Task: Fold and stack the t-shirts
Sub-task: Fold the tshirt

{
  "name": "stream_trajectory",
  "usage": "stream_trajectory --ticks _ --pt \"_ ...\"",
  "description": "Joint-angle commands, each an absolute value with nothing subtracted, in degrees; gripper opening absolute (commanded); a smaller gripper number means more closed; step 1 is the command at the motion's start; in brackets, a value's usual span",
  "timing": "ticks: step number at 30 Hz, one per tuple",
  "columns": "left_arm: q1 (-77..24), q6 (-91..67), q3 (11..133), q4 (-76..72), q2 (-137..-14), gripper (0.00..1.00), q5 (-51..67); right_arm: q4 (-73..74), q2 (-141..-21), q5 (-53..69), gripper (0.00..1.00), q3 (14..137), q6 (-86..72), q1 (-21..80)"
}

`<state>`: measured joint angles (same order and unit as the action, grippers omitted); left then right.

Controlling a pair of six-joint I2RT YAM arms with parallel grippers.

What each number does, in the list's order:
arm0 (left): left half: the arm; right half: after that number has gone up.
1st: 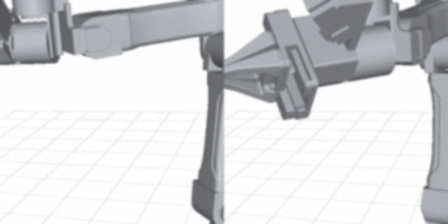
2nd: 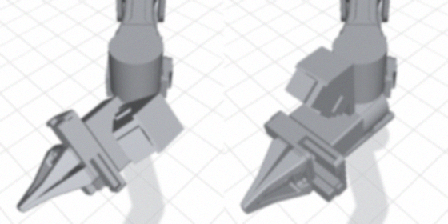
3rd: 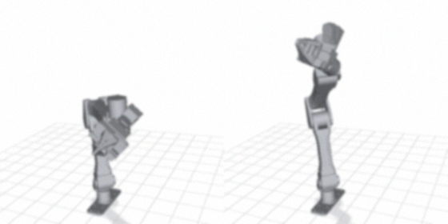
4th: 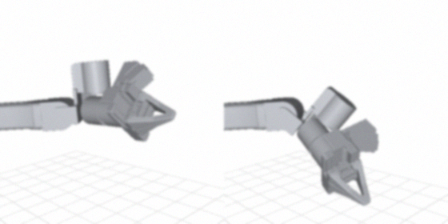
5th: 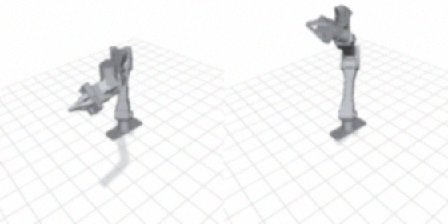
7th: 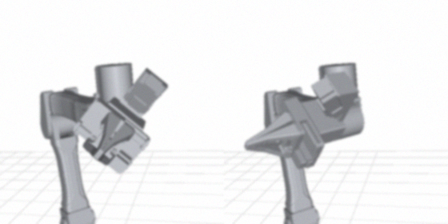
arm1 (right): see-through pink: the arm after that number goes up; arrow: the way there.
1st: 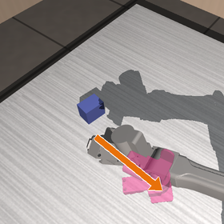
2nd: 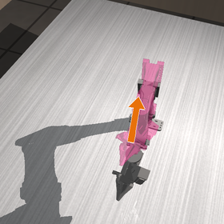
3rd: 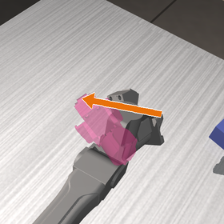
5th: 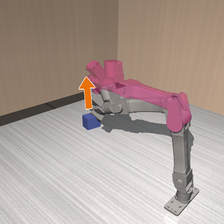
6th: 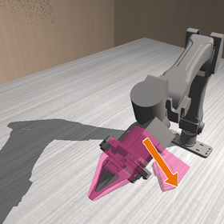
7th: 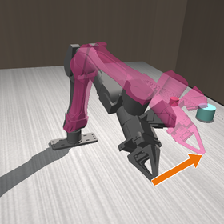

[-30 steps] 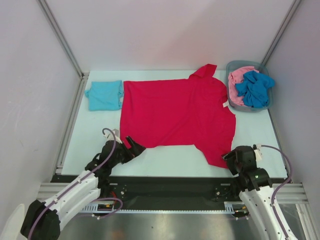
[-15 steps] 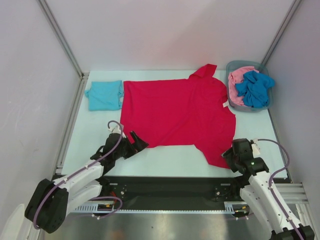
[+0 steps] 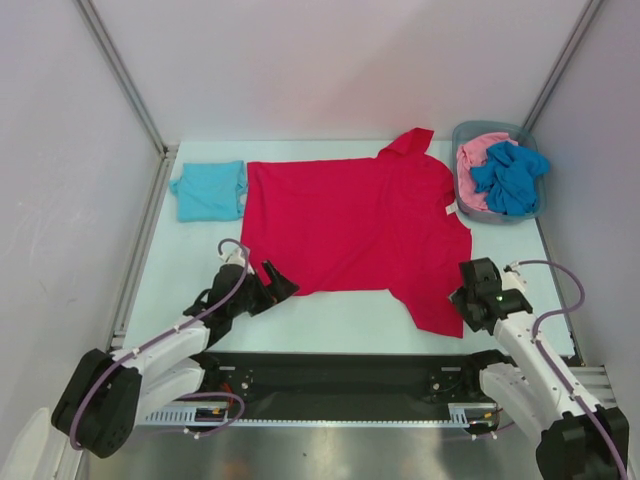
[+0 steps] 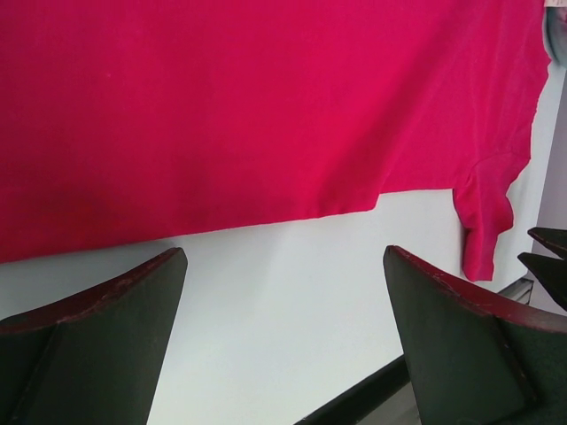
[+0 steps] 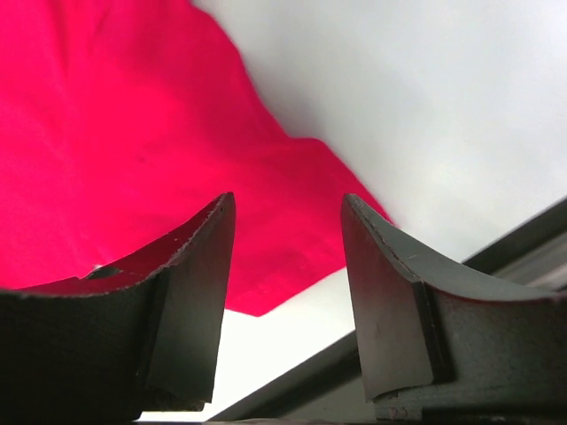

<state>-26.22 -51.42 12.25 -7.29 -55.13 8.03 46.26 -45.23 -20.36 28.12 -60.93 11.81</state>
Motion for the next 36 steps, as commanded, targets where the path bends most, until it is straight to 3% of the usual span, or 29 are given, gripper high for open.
stream_trajectory --ticks 1,7,29,36 --pt "-25.8 -50.9 14.2 -11.2 -57.0 1.00 9.5 49.6 -46.7 -24.2 0.56 30.8 -62.2 11.6" --pt "-25.8 -50.6 15.0 -12.0 -57.6 1.00 10.7 50.4 -49.7 -25.1 0.55 31.2 -63.1 11.4" --pt "-25.8 -49.8 15.8 -5.9 -50.5 1.00 10.5 47.2 -38.3 -15.6 0.53 23.1 -63.8 9.6" --pt "-25.8 -49.7 16.6 -3.8 -48.9 1.00 10.0 50.7 -42.0 -18.0 0.54 25.3 -64.0 9.7"
